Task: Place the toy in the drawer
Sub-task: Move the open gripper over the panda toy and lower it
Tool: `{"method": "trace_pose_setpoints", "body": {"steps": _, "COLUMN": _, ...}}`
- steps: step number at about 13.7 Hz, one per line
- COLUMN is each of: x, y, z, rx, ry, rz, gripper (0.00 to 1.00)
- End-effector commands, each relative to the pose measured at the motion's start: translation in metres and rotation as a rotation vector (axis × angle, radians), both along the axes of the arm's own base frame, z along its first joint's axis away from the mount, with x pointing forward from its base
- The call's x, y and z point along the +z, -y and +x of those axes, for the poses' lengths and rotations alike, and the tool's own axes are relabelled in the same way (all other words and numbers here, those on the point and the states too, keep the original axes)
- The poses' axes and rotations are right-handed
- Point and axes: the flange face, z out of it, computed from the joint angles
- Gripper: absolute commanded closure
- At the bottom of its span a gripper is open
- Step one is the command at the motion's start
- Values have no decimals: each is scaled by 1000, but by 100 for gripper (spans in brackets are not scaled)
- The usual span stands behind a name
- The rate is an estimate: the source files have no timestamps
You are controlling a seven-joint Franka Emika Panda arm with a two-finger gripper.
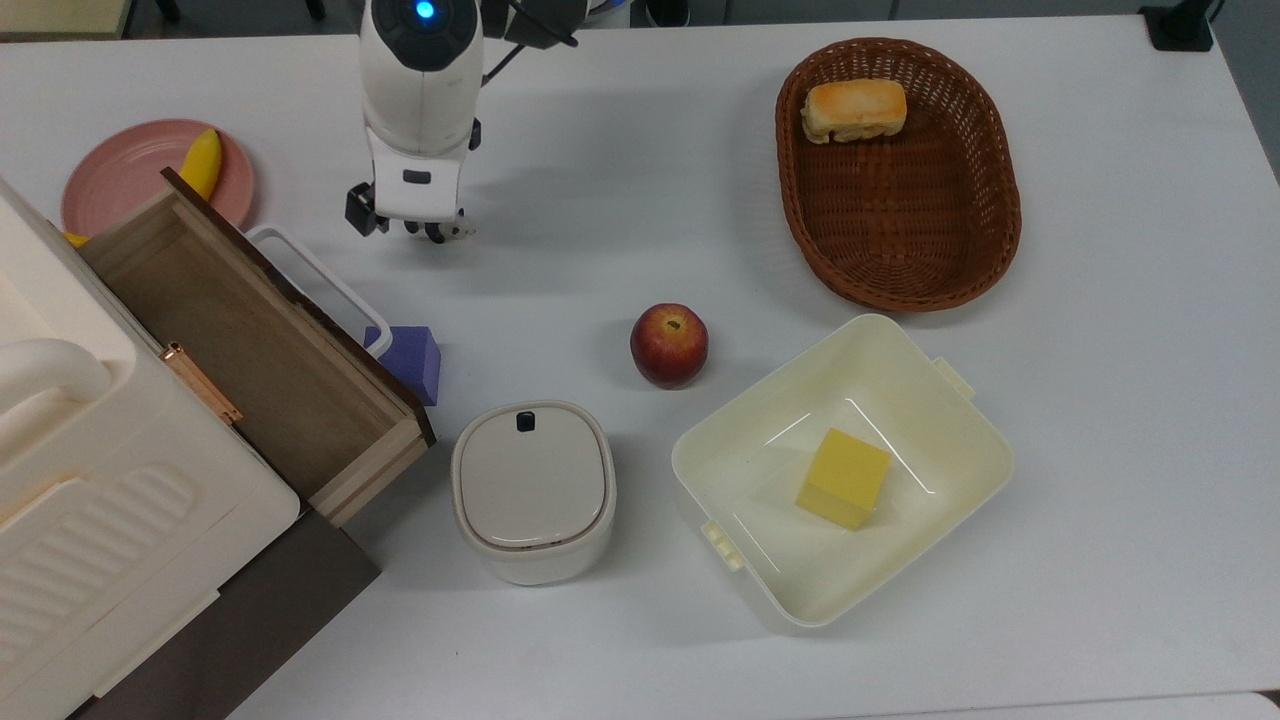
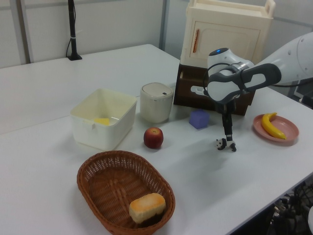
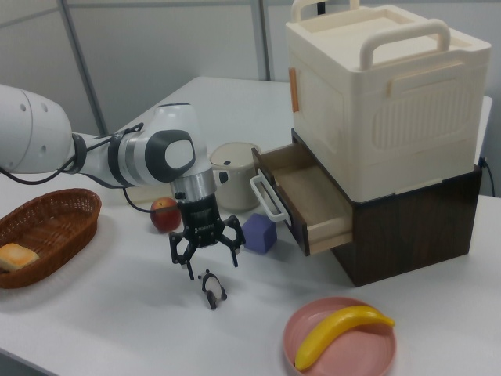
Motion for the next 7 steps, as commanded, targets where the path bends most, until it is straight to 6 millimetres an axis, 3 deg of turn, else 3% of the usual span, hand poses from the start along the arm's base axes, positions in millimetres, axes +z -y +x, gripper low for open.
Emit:
{"method": "trace_pose_setpoints", "body": {"steps": 1, "x": -20, "y": -15, "z": -2, "rx": 47, "ry": -31, "rz": -6, "gripper": 0}}
{"method": "trace_pose_setpoints", "body": {"steps": 4, "x": -40, "y": -14, "z": 0, "rx": 67, "ry": -66, "rz": -28, "gripper": 0}}
{"method": "trace_pose_setpoints", "body": {"steps": 6, "x": -41, "y": -14, "z": 0, "rx": 63, "ry": -63, "rz": -43, "gripper": 0}}
{"method": "trace_pose_setpoints", "body": {"steps": 7, "x": -40, "y": -14, "z": 1, "rx": 66, "ry": -59, "rz": -44, "gripper": 16}}
